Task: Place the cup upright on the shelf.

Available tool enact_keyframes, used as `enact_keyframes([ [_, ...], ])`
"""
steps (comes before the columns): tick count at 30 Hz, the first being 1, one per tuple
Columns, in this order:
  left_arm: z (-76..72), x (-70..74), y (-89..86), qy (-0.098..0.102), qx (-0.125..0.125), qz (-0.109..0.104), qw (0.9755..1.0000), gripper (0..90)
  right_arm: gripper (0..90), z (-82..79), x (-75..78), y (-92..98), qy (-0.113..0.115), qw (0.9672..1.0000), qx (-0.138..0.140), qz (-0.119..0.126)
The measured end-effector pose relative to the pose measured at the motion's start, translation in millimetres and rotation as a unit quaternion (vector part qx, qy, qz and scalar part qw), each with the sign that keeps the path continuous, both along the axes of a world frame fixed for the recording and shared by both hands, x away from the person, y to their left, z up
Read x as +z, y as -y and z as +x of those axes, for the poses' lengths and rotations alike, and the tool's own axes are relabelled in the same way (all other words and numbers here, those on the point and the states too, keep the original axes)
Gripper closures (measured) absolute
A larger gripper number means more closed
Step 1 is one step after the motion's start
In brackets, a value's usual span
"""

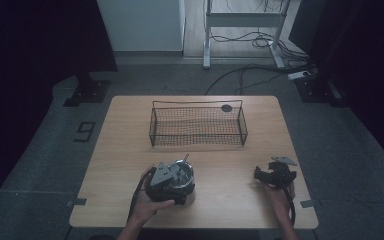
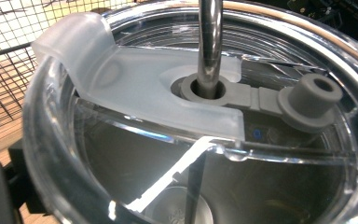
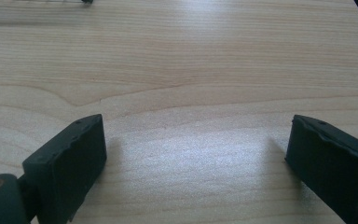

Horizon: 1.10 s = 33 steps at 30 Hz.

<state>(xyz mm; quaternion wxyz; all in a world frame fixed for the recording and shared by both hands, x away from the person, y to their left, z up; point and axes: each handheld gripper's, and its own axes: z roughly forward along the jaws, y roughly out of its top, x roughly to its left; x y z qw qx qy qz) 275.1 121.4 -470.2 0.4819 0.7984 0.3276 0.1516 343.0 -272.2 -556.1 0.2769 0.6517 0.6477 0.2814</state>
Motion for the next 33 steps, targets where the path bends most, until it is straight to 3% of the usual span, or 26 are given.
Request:
enact_keyframes([
  [33, 1.3, 3.7, 0.2, -0.006, 0.004, 0.003, 1.0, 3.6, 7.6, -0.2, 0.3, -0.8, 0.004, 1.0, 0.004, 0.0],
])
